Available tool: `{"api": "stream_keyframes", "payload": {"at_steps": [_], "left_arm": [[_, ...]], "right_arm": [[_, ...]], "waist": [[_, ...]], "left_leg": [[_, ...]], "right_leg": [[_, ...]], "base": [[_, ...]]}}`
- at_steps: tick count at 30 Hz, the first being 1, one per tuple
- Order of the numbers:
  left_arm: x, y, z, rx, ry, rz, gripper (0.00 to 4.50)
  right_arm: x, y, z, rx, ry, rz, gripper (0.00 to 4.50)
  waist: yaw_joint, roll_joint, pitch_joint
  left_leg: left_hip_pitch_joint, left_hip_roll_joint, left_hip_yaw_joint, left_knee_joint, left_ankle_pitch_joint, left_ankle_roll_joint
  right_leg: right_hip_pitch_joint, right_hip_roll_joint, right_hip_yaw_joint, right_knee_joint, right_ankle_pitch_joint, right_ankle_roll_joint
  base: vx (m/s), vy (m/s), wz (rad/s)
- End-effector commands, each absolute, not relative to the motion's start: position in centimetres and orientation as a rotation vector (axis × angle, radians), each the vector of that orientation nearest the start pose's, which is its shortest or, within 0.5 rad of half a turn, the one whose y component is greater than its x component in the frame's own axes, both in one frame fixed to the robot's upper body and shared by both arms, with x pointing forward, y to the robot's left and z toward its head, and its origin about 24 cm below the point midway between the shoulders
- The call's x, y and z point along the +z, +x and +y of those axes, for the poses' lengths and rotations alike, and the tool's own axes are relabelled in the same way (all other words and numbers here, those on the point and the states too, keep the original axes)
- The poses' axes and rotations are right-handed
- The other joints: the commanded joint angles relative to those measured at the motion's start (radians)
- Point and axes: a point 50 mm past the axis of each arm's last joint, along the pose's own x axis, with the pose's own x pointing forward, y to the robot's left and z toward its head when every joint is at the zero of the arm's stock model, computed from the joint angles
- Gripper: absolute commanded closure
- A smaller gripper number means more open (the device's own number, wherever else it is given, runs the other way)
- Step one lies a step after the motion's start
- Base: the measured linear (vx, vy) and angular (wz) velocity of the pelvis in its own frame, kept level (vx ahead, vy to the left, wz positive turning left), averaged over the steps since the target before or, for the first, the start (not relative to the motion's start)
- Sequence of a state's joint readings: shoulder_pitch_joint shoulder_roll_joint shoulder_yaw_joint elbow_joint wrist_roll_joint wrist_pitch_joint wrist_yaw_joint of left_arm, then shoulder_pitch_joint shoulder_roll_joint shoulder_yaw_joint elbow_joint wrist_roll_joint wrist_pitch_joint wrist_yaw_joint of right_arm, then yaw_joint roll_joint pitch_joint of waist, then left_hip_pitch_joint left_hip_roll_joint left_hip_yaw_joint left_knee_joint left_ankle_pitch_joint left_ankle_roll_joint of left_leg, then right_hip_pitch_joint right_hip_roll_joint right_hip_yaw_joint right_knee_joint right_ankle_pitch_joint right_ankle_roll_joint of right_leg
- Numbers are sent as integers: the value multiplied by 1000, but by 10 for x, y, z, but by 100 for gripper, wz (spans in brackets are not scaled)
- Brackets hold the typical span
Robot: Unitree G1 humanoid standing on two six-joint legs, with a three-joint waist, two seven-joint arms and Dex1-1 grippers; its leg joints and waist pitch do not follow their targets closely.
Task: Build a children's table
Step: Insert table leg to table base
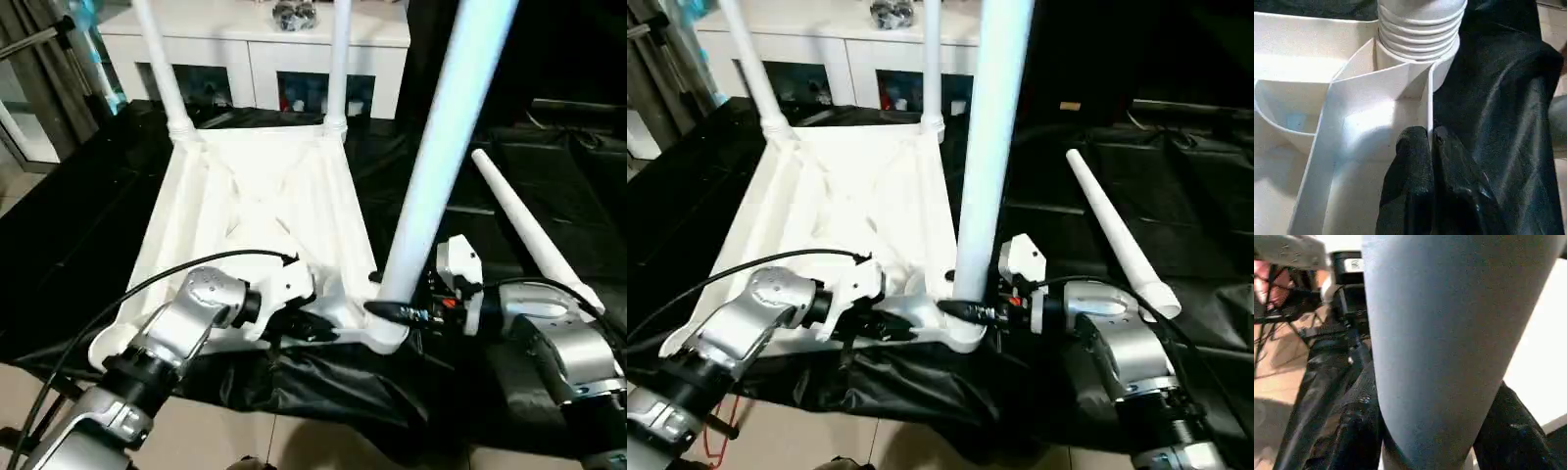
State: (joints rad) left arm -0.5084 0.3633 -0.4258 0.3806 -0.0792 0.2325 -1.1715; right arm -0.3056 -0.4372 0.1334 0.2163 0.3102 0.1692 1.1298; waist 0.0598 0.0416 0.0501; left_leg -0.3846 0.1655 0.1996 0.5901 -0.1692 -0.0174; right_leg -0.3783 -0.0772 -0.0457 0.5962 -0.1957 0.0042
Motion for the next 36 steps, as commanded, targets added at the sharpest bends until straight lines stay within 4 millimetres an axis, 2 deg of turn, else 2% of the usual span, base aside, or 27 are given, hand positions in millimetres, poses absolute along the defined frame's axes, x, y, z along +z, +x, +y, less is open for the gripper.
{"api": "stream_keyframes", "payload": {"at_steps": [1,2,4,7,8,9,12,13,14,18,20,22,27,32,34,36], "left_arm": [[69,300,77,-1439,325,326,450],[69,301,77,-1419,317,325,450],[69,305,74,-1364,304,321,450],[69,310,70,-1297,295,321,450],[70,311,68,-1281,290,321,450],[70,312,68,-1277,289,321,450],[70,314,64,-1247,279,318,450],[70,314,63,-1247,287,319,450],[70,314,64,-1249,292,320,450],[67,314,69,-1245,340,323,450],[68,316,72,-1227,350,321,450],[67,316,74,-1219,361,323,450],[66,317,79,-1194,363,329,450],[66,317,81,-1194,361,329,450],[66,316,80,-1211,360,321,450],[69,313,76,-1254,361,288,450]], "right_arm": [[33,273,-155,1117,-18,324,262],[32,275,-155,1080,-8,314,262],[31,280,-155,995,9,288,262],[28,284,-155,886,52,263,262],[28,285,-155,863,62,252,262],[28,285,-155,858,64,250,262],[28,285,-153,827,84,229,262],[29,284,-152,819,94,217,262],[29,284,-152,819,95,214,262],[39,284,-157,799,104,161,262],[42,283,-161,788,108,143,262],[44,282,-164,784,104,132,262],[47,275,-172,772,107,116,262],[46,269,-176,762,109,119,262],[46,269,-177,751,112,118,262],[52,273,-175,741,121,93,262]], "waist": [[-12,-11,-47],[-12,-11,-47],[-19,-11,-46],[-23,-12,-43],[-24,-13,-43],[-27,-8,-42],[-35,-7,-43],[-35,-2,-45],[-34,-3,-45],[-32,1,-46],[-33,-2,-48],[-30,0,-49],[-30,-3,-52],[-27,-1,-54],[-27,2,-55],[-27,2,-56]], "left_leg": [[36,68,-40,-82,-414,-24],[36,68,-40,-82,-414,-24],[38,67,-47,-83,-455,-44],[44,64,-48,-82,-485,-44],[44,63,-48,-81,-487,-44],[43,63,-50,-83,-500,-47],[35,63,-53,-87,-500,-40],[37,63,-53,-87,-501,-38],[38,63,-51,-87,-502,-36],[40,65,-49,-90,-503,-33],[36,65,-48,-92,-494,-32],[34,66,-45,-92,-464,-25],[23,66,-43,-93,-410,-4],[24,67,-38,-89,-366,12],[24,67,-38,-88,-351,16],[23,66,-38,-87,-343,21]], "right_leg": [[7,-78,42,-96,-465,-189],[7,-78,42,-96,-465,-189],[2,-80,38,-103,-532,-162],[-6,-79,38,-114,-577,-135],[-6,-80,37,-115,-583,-132],[-6,-79,35,-119,-590,-125],[-1,-77,32,-116,-575,-120],[-2,-78,33,-117,-561,-123],[-3,-77,34,-120,-554,-124],[-4,-74,35,-116,-504,-141],[0,-73,35,-111,-459,-155],[3,-74,38,-106,-417,-168],[13,-76,38,-100,-373,-174],[14,-74,39,-97,-317,-197],[16,-74,39,-94,-295,-203],[18,-73,38,-95,-290,-206]], "base": [[0,0,0],[0,0,0],[0,0,0],[0,0,0],[0,0,0],[0,0,0],[0,0,0],[0,0,0],[0,0,0],[0,0,0],[0,0,0],[0,0,0],[0,0,0],[0,0,0],[0,0,0],[0,0,0]]}}
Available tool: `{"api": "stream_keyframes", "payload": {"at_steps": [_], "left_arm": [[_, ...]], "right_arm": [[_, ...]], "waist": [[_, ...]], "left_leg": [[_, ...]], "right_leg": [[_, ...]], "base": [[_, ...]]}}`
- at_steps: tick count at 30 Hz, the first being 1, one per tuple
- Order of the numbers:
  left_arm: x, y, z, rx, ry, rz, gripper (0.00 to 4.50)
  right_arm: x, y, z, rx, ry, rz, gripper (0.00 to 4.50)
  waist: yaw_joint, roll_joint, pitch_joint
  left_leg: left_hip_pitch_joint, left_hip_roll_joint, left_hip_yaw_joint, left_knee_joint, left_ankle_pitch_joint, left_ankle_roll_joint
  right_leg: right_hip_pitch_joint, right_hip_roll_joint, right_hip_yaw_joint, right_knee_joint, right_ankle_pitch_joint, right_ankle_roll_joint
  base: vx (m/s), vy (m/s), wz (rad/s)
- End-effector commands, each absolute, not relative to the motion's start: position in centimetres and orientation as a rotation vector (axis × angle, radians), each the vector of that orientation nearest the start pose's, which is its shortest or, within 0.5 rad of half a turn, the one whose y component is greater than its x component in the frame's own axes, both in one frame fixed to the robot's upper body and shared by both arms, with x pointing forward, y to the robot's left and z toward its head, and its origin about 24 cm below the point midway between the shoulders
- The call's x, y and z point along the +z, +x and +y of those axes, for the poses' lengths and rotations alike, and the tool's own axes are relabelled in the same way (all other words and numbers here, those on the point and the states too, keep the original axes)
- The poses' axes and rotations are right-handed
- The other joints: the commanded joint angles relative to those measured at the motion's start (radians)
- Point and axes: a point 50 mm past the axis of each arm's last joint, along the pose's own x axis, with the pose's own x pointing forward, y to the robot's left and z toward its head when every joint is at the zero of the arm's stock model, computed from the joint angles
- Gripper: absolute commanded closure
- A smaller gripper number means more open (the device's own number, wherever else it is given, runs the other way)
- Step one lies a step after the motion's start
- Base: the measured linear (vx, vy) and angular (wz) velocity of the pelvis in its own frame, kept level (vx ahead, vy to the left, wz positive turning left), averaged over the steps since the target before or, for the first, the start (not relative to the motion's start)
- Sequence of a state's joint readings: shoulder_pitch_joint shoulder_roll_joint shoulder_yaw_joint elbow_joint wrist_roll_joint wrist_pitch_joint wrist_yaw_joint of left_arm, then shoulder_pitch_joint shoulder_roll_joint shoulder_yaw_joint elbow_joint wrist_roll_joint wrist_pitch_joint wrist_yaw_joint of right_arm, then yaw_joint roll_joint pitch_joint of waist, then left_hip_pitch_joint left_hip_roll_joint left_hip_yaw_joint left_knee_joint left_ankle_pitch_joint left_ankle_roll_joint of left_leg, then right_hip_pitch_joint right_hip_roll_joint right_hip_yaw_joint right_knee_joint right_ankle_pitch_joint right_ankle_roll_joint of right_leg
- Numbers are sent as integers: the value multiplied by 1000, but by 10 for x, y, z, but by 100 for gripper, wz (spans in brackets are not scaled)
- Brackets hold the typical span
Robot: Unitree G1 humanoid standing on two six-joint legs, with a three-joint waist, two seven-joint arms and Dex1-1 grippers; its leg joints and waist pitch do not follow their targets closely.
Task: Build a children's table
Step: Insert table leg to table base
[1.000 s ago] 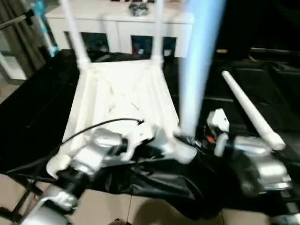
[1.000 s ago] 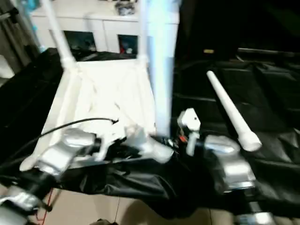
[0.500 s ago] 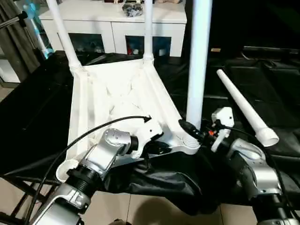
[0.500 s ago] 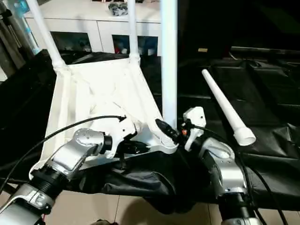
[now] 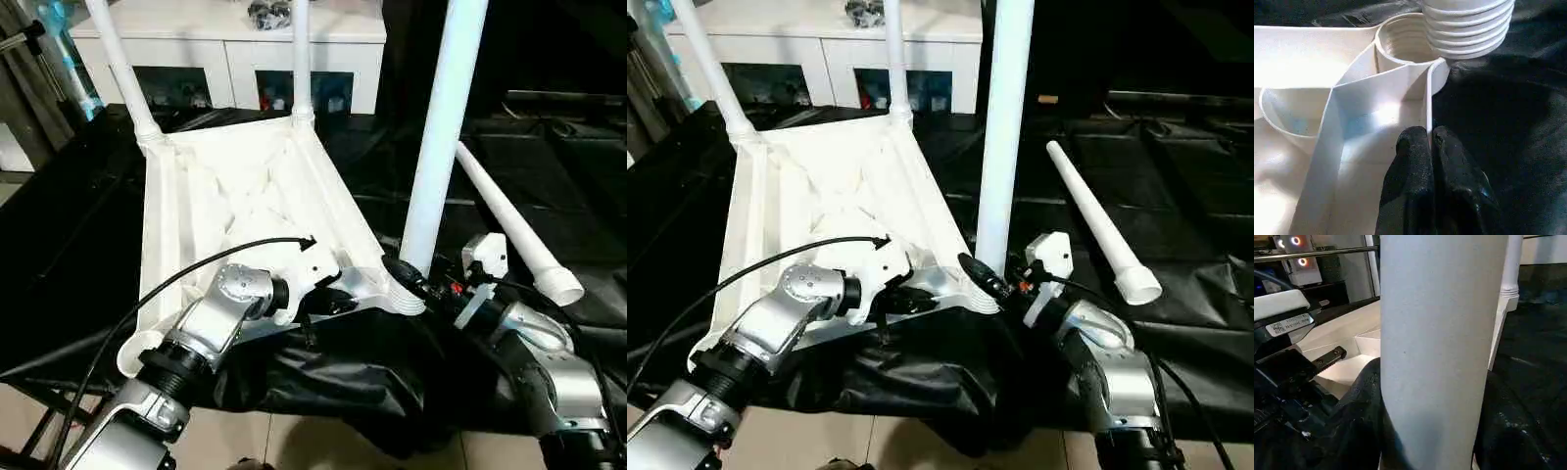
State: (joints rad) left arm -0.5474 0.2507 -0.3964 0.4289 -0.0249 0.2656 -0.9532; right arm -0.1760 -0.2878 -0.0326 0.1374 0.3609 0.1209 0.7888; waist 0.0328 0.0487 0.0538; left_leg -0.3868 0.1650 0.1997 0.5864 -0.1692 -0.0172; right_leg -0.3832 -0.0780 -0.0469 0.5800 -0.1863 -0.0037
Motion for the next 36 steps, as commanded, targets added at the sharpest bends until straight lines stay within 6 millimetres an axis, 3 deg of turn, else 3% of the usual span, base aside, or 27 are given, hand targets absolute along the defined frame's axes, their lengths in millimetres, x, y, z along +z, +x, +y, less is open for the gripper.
{"api": "stream_keyframes", "payload": {"at_steps": [1,3,4,5,8,12,15,16,17,19,22,24,26,29,32,36], "left_arm": [[71,312,75,-1263,362,271,450],[76,310,73,-1300,304,265,450],[80,308,73,-1320,282,265,405],[84,307,73,-1337,267,262,405],[103,311,77,-1312,203,186,376],[125,335,86,-1130,136,126,366],[145,361,91,-891,163,91,366],[161,364,82,-878,143,29,366],[161,364,82,-878,143,29,366],[185,354,57,-982,94,-66,366],[200,339,30,-1104,65,-133,366],[209,321,5,-1228,39,-191,366],[214,309,-9,-1304,-18,-226,366],[215,304,-14,-1334,-38,-241,366],[215,303,-15,-1334,-48,-235,366],[211,316,1,-1226,-41,-228,366]], "right_arm": [[57,276,-174,740,125,77,262],[64,279,-170,746,129,51,262],[67,281,-169,749,129,40,262],[70,282,-168,752,130,30,262],[78,284,-163,768,130,6,262],[81,285,-160,777,126,7,262],[78,287,-158,773,107,29,262],[76,288,-157,768,98,40,262],[76,288,-157,768,98,40,262],[74,289,-158,758,83,60,262],[74,290,-158,754,74,63,262],[74,291,-160,748,63,68,262],[74,292,-161,743,58,70,262],[74,292,-161,742,54,69,262],[75,292,-161,740,51,68,262],[78,295,-164,730,43,62,262]], "waist": [[0,-1,-62],[0,-1,-62],[1,0,-64],[1,0,-64],[9,1,-68],[9,-2,-71],[7,-7,-69],[8,-6,-68],[8,-6,-68],[13,-7,-69],[20,-9,-72],[25,-12,-72],[28,-14,-70],[23,-12,-67],[19,-14,-67],[16,-13,-68]], "left_leg": [[26,66,-38,-82,-338,21],[26,66,-37,-82,-325,22],[25,67,-36,-81,-306,26],[25,67,-36,-81,-306,26],[23,68,-32,-75,-239,42],[19,61,-30,-65,-181,76],[20,59,-29,-62,-195,75],[20,59,-31,-62,-200,69],[20,61,-31,-63,-202,65],[19,65,-32,-63,-179,66],[17,66,-29,-57,-135,94],[15,64,-28,-54,-128,106],[14,63,-27,-54,-140,109],[11,61,-29,-56,-159,104],[15,61,-29,-55,-181,94],[15,61,-31,-56,-180,91]], "right_leg": [[23,-72,39,-77,-291,-200],[24,-71,39,-75,-271,-207],[27,-72,39,-70,-249,-217],[27,-72,39,-70,-249,-217],[28,-68,37,-56,-138,-260],[36,-69,34,-50,-97,-261],[36,-67,32,-58,-151,-241],[37,-68,31,-60,-174,-233],[37,-70,31,-60,-181,-233],[38,-72,32,-57,-160,-245],[39,-72,33,-51,-98,-264],[40,-74,33,-52,-101,-265],[40,-74,33,-57,-139,-256],[42,-70,30,-61,-183,-238],[38,-68,30,-67,-224,-223],[38,-64,29,-65,-215,-216]], "base": [[0,0,0],[0,0,0],[0,0,0],[0,0,0],[0,0,0],[0,0,0],[0,0,0],[0,0,0],[0,0,0],[0,0,0],[0,0,0],[0,0,0],[0,0,0],[0,0,0],[0,0,0],[0,0,0]]}}
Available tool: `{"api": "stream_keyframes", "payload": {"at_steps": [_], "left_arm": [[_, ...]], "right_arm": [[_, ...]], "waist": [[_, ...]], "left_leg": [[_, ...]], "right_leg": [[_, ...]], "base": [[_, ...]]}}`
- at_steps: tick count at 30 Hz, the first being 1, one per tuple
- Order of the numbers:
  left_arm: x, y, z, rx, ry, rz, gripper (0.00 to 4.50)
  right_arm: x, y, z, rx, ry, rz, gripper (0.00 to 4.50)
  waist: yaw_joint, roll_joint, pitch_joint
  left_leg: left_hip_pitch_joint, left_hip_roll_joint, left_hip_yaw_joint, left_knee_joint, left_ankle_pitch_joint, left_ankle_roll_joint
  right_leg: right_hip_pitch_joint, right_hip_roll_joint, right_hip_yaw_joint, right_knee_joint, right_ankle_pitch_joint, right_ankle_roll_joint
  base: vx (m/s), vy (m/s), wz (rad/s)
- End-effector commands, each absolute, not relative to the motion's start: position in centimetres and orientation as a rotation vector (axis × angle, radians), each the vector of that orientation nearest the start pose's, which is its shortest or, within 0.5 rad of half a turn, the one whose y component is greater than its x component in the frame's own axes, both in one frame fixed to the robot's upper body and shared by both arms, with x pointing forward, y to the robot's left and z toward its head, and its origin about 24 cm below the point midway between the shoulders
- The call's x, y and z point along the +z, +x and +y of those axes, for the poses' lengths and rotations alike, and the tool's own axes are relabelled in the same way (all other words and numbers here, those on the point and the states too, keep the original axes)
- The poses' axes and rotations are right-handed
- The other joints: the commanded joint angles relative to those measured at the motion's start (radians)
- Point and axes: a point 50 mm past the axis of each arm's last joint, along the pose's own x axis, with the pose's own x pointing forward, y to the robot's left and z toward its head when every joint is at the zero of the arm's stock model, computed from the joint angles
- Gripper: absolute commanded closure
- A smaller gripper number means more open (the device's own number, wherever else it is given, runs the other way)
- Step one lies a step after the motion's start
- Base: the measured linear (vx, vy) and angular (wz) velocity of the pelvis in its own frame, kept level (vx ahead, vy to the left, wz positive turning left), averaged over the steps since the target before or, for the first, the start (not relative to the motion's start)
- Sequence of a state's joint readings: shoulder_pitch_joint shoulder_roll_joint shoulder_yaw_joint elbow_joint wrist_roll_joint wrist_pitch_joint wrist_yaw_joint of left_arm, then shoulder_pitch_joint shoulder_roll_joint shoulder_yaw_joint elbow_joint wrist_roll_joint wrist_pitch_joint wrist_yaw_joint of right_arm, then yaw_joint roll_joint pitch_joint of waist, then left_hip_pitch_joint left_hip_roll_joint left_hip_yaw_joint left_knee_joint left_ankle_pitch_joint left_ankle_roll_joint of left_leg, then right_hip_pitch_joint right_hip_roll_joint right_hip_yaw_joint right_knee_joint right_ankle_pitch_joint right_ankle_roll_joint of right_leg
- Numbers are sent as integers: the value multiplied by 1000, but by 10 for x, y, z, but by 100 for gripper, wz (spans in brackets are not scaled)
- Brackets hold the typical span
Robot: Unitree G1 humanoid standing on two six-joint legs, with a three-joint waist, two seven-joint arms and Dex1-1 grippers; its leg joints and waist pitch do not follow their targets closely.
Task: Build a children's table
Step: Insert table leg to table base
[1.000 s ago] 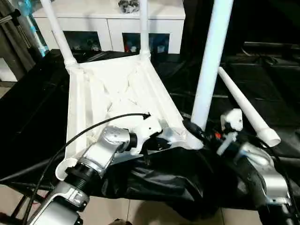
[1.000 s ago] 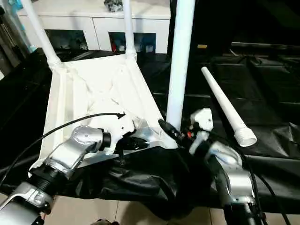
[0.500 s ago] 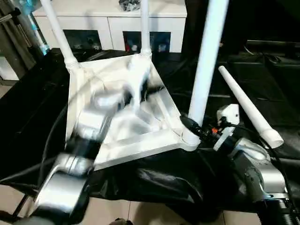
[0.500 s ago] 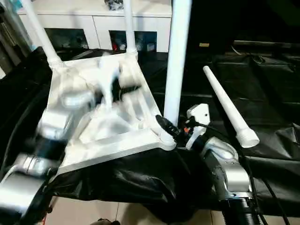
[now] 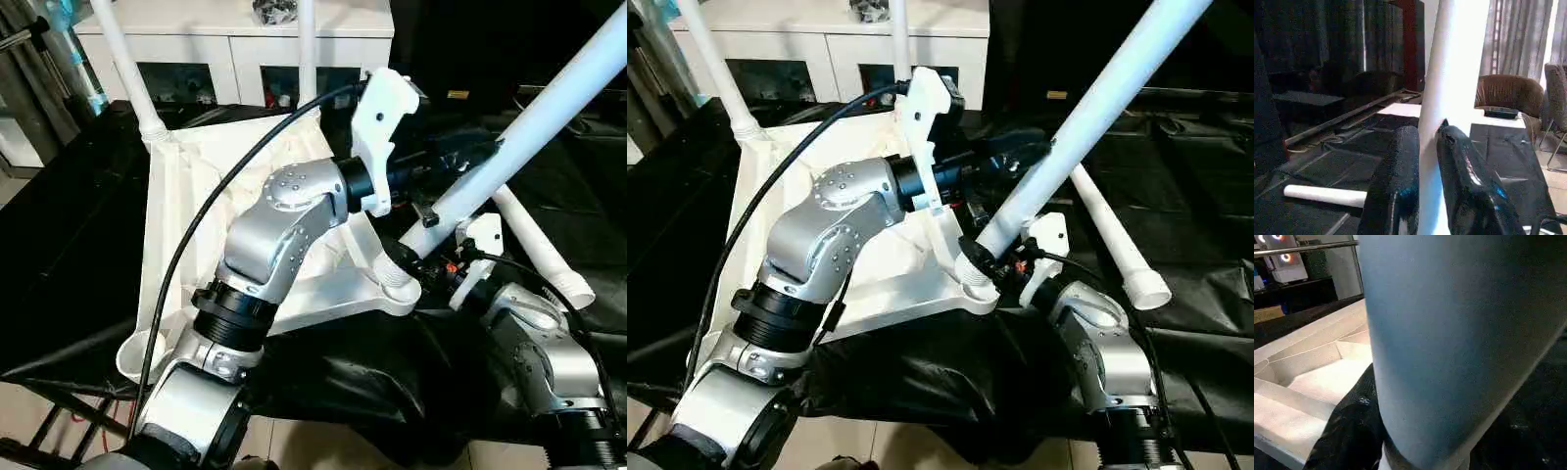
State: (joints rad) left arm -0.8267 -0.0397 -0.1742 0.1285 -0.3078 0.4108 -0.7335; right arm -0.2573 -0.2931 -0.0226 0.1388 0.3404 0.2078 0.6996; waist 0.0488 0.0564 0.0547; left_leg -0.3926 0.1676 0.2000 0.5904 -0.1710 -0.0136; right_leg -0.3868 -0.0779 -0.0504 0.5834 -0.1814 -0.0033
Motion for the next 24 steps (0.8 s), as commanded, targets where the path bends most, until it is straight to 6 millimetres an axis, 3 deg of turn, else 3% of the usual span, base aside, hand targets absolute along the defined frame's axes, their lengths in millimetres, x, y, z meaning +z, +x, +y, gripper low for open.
{"api": "stream_keyframes", "payload": {"at_steps": [1,6,8,11,16,20,24], "left_arm": [[207,320,9,-1195,-13,-215,366],[172,329,41,-1179,142,-49,327],[164,328,46,-1184,154,-12,304],[123,318,63,-1258,207,175,285],[102,311,62,-1270,245,232,249],[68,301,64,-1296,267,357,263],[59,303,67,-1257,285,384,282]], "right_arm": [[79,295,-166,723,39,64,262],[80,299,-170,698,23,86,262],[80,300,-171,693,20,93,262],[82,302,-173,693,9,105,262],[82,301,-172,706,-8,131,262],[81,299,-170,734,-16,162,262],[81,297,-170,742,-22,174,262]], "waist": [[0,-19,-70],[-9,-15,-71],[-10,-11,-75],[-7,-10,-76],[-5,-8,-74],[-7,-11,-67],[-13,-9,-69]], "left_leg": [[21,58,-31,-60,-174,88],[22,55,-32,-61,-171,83],[25,56,-30,-59,-151,79],[26,59,-31,-60,-146,79],[30,61,-29,-62,-178,60],[29,59,-31,-68,-233,34],[30,58,-32,-68,-247,22]], "right_leg": [[41,-64,33,-67,-208,-217],[41,-62,32,-63,-200,-211],[39,-61,33,-58,-161,-224],[39,-63,33,-53,-128,-244],[37,-65,35,-56,-157,-238],[38,-65,37,-64,-237,-213],[37,-66,38,-68,-261,-198]], "base": [[0,0,0],[0,0,0],[0,0,0],[0,0,0],[0,0,0],[0,0,0],[0,0,0]]}}
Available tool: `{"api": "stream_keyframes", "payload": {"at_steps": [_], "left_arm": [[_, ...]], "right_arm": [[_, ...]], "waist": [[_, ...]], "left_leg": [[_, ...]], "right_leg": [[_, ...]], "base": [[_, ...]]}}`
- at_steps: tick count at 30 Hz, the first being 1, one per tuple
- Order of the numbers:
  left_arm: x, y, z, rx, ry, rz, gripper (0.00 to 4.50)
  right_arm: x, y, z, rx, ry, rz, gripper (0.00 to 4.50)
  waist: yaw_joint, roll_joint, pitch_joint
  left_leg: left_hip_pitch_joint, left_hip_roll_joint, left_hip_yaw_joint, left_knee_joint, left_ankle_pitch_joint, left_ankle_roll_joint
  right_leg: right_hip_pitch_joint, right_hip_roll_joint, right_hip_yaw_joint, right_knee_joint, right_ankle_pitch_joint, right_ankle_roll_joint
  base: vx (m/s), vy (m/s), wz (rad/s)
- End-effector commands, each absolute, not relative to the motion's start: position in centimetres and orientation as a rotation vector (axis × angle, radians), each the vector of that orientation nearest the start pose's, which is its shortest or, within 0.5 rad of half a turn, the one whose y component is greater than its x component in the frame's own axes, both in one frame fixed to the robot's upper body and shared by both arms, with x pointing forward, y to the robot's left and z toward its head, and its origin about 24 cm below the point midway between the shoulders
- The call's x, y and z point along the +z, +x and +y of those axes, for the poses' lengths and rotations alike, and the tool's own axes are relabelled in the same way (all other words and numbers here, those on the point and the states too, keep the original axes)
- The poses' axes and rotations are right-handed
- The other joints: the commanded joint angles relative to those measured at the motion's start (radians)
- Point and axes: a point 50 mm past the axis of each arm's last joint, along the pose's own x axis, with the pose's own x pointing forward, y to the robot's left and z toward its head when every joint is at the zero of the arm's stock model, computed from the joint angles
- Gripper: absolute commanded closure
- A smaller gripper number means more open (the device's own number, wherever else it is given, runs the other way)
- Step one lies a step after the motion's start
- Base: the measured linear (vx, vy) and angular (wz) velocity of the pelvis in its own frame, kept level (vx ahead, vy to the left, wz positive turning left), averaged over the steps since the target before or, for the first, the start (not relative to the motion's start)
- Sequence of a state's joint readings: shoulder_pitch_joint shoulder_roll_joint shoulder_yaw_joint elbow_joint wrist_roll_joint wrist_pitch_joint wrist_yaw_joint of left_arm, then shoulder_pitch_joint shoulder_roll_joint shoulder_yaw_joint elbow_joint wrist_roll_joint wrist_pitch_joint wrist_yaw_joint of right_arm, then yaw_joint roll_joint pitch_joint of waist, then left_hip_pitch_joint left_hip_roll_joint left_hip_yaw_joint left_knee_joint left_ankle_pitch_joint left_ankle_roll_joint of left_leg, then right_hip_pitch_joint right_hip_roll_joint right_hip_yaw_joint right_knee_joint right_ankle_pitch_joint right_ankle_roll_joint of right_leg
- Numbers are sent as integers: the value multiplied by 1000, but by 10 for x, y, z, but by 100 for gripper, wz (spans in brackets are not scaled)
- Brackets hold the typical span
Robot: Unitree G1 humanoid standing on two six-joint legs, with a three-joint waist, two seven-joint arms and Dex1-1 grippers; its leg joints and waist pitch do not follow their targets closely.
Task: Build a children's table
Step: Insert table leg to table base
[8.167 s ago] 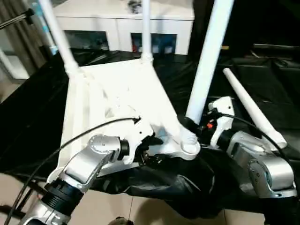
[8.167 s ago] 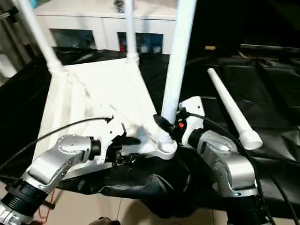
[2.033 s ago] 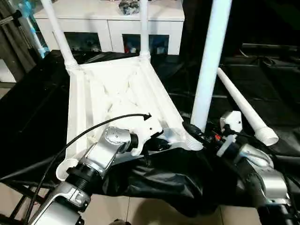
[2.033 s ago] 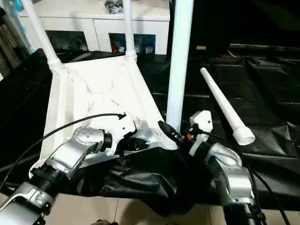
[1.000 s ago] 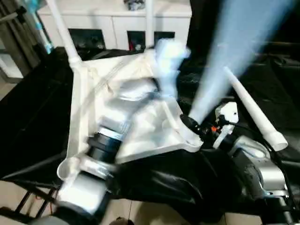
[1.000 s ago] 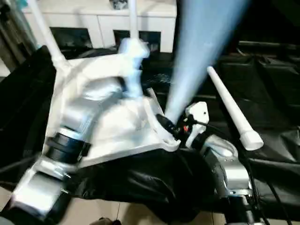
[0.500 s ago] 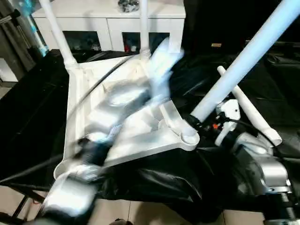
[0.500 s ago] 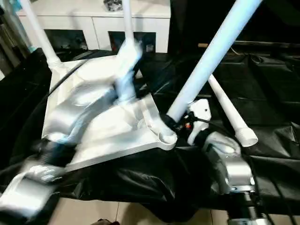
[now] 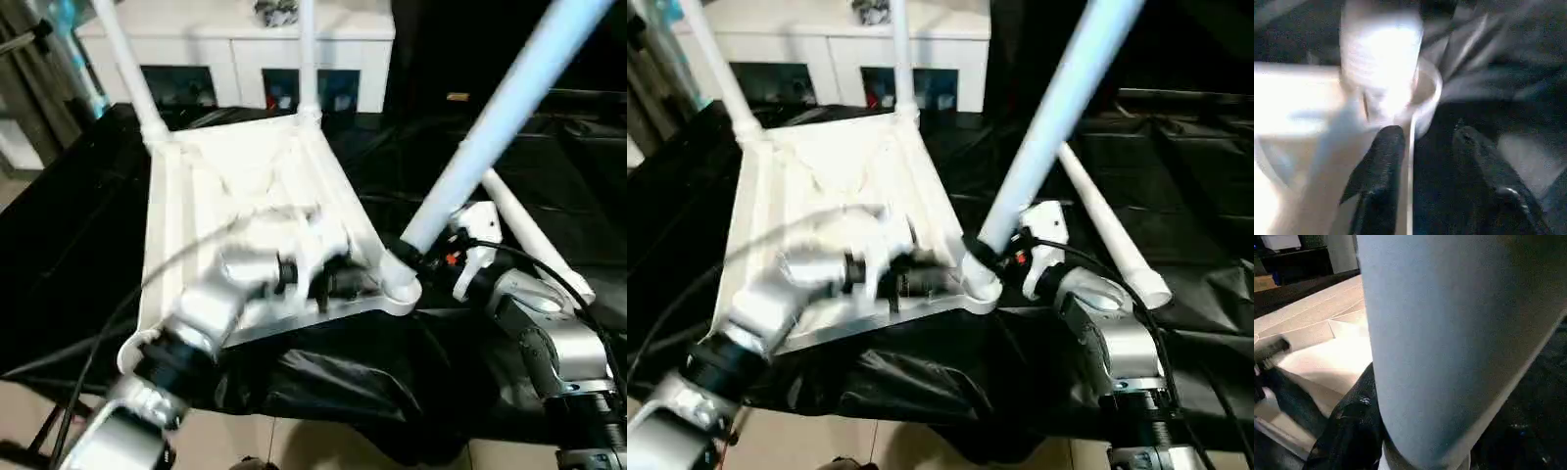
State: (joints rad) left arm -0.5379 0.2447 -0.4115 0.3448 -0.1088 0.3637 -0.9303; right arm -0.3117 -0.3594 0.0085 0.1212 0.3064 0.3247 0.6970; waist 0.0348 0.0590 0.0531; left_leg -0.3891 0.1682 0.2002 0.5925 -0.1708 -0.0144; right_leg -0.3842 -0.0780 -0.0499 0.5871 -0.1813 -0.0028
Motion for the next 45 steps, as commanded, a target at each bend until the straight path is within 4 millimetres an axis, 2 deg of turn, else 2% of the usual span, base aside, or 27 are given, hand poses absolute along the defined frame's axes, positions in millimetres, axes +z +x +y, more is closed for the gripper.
{"api": "stream_keyframes", "payload": {"at_steps": [1,11,13,17,19,22,26,36,41,45], "left_arm": [[55,303,69,-1252,305,401,295],[46,307,77,-1210,356,424,379],[46,307,77,-1212,356,426,401],[44,307,78,-1220,358,439,411],[41,304,79,-1244,384,454,444],[39,303,80,-1259,400,467,449],[35,301,84,-1279,445,502,450],[37,302,84,-1288,390,507,450],[39,304,84,-1278,383,501,450],[39,304,84,-1264,377,494,450]], "right_arm": [[81,296,-170,745,-22,177,262],[80,294,-169,770,-32,206,262],[79,293,-169,782,-37,223,262],[77,293,-167,796,-44,257,262],[74,293,-166,806,-62,298,262],[72,294,-166,812,-71,315,262],[69,297,-163,813,-77,340,262],[64,303,-161,825,-89,396,262],[64,303,-167,810,-43,378,262],[61,299,-178,747,25,346,262]], "waist": [[0,-11,-68],[0,-13,-68],[0,-13,-67],[1,-13,-64],[-1,-15,-62],[-1,-15,-61],[-5,-16,-63],[-13,-17,-60],[-14,-20,-62],[-12,-18,-63]], "left_leg": [[27,58,-32,-70,-248,23],[26,59,-32,-69,-245,29],[26,58,-32,-69,-249,28],[29,59,-32,-70,-266,25],[28,57,-34,-71,-284,16],[30,58,-35,-72,-301,7],[27,58,-35,-72,-291,6],[33,57,-37,-74,-347,-12],[32,58,-37,-75,-342,-8],[32,59,-35,-74,-337,-3]], "right_leg": [[33,-67,38,-72,-259,-201],[32,-68,38,-70,-249,-212],[32,-68,38,-71,-264,-209],[29,-68,39,-75,-301,-203],[28,-68,39,-79,-344,-189],[24,-69,40,-81,-367,-181],[26,-69,41,-76,-338,-187],[21,-68,40,-83,-397,-181],[22,-68,41,-81,-373,-186],[22,-69,42,-81,-346,-195]], "base": [[0,0,0],[0,0,0],[0,0,0],[0,0,0],[0,0,0],[0,0,0],[0,0,0],[0,0,0],[0,0,0],[0,0,0]]}}
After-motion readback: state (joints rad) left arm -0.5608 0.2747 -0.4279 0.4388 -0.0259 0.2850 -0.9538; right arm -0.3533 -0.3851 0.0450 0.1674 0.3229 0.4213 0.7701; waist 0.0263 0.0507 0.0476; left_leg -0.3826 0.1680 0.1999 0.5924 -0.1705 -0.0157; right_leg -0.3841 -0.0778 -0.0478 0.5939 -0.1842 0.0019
